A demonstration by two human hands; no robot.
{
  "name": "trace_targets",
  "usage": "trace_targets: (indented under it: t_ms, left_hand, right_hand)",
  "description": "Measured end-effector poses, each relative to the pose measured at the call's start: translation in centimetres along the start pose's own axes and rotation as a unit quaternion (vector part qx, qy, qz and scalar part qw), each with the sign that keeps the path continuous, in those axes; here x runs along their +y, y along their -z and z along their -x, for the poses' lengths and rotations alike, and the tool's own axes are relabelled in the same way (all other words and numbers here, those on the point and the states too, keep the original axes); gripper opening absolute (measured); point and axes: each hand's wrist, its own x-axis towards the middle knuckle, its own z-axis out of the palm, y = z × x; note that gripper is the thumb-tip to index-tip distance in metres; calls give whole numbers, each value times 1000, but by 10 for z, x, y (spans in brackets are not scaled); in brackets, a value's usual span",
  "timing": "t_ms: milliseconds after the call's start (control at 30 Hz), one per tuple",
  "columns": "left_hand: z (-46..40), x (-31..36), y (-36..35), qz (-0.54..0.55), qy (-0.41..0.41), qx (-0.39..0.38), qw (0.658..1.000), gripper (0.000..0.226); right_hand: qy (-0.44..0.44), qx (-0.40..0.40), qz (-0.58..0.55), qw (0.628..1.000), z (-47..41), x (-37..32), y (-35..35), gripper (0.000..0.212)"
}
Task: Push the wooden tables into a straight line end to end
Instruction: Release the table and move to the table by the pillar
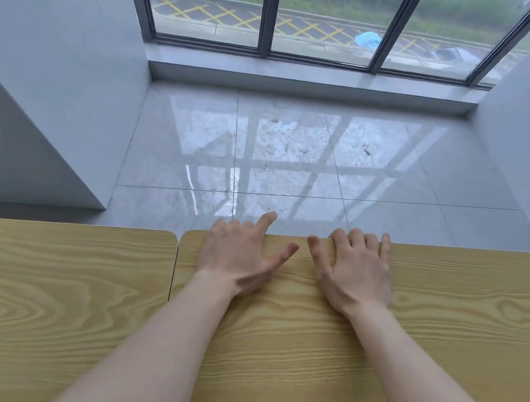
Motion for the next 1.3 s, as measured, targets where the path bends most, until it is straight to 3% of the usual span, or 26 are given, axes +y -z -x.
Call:
trace_targets:
  t_ms: [433, 767, 1300]
  left_hand:
    - [-1, -5, 3, 17, -9, 10, 1000, 73]
    - [6, -5, -2, 1, -13, 64, 998, 85]
    - [156, 6, 112, -15, 40, 115, 992, 93]
  right_hand:
    - [-6, -10, 26, 1000, 0, -8, -1, 95]
    - [7, 0, -56, 998, 12, -7, 0, 92]
    - [38, -21, -88, 995, 136, -24, 116, 99]
